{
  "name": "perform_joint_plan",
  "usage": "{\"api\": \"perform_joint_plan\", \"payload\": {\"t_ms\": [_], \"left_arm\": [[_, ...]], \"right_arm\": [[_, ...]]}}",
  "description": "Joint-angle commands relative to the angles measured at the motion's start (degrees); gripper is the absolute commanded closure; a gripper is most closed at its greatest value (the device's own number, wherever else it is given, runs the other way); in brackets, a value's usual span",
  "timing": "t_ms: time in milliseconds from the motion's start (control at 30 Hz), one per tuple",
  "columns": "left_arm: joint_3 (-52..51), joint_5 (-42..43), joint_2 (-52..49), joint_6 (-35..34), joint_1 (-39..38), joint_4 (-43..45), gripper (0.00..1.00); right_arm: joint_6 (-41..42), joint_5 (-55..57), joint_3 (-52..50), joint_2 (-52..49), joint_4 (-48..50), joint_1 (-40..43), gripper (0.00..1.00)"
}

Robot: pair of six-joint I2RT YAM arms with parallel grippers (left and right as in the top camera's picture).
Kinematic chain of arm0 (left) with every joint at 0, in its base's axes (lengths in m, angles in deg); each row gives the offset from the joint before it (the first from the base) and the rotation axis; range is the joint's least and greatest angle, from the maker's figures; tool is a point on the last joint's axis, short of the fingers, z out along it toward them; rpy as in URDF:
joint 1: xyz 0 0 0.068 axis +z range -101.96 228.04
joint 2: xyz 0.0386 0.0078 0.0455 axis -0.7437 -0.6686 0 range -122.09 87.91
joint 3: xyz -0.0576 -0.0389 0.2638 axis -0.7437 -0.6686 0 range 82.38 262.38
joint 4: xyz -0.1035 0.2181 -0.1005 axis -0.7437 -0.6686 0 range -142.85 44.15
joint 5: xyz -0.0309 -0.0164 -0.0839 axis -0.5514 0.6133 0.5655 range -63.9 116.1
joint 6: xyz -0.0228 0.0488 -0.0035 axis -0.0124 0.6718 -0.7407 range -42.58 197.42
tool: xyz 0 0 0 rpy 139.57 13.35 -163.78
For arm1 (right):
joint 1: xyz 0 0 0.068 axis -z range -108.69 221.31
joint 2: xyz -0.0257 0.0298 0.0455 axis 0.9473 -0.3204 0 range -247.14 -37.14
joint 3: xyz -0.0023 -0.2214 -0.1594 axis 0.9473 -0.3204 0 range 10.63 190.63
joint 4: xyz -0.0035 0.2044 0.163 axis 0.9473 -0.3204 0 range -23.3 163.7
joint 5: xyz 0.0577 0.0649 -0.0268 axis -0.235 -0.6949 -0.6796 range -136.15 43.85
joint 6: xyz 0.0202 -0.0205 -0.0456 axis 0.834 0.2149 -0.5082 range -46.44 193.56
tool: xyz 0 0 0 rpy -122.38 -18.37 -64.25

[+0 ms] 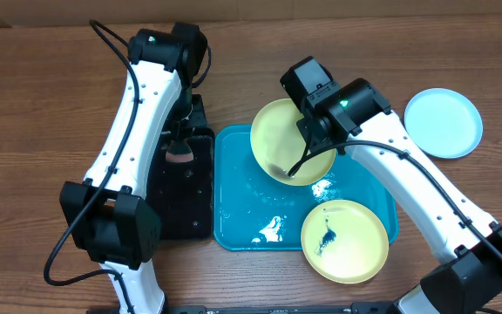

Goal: Clean dirty plates on tray and stack at the side
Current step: 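Lift the yellow plate with the right gripper and carry it rightward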

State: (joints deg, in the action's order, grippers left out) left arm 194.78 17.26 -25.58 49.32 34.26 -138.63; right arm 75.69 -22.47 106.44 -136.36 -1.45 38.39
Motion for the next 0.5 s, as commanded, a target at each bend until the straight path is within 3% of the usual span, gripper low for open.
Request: {"api": "perform_joint_plan", "payload": {"t_ms": [0,467], "left_arm": [[0.57,-0.70,2.01,1.11,0.15,-0.02,0.96],[0.57,-0.76,2.01,1.33,0.17,-0.20,0.96]], "right_arm": [[1.03,4.94,2.23,2.25,-0.85,-0.72,0.96],[0.81,21.29,2.23,2.25,-3.85,-11.10,0.96]]}}
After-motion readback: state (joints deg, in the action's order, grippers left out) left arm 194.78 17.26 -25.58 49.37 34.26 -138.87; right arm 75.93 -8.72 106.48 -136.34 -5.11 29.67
